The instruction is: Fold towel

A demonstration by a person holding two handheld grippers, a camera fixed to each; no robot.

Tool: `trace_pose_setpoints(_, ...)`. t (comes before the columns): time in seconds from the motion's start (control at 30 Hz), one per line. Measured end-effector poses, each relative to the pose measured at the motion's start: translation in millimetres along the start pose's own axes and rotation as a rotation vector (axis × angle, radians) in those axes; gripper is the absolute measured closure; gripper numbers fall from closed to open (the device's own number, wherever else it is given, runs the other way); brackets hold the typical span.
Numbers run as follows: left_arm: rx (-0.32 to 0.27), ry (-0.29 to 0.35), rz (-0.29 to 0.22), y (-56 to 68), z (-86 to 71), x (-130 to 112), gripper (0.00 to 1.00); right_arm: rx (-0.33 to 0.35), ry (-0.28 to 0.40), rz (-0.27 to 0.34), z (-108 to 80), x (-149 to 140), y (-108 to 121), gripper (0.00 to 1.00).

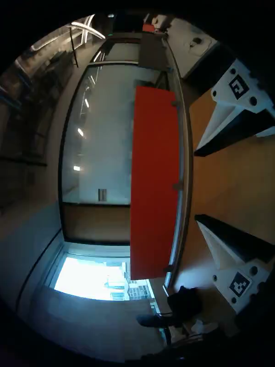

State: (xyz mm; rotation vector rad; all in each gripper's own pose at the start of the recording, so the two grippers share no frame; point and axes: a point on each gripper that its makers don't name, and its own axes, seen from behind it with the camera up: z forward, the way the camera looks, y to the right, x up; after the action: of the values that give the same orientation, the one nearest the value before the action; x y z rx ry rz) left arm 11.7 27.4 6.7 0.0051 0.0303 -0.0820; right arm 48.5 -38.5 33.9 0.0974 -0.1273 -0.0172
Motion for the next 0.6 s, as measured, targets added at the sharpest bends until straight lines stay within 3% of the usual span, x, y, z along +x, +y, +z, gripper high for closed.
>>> trace_pose_setpoints(0.3, -0.001, 0.016, 0.031, -0.9, 3.6, -14, 0.04, -0.010, 0.028, 0.034, -6.4, 18, -11, 0.03)
trace_pose_setpoints(0.6, -0.014, 0.040, 0.103, -0.9, 6.4, -44, 0.04, -0.024, 0.036, 0.048, -5.8, 12, -14, 0.03)
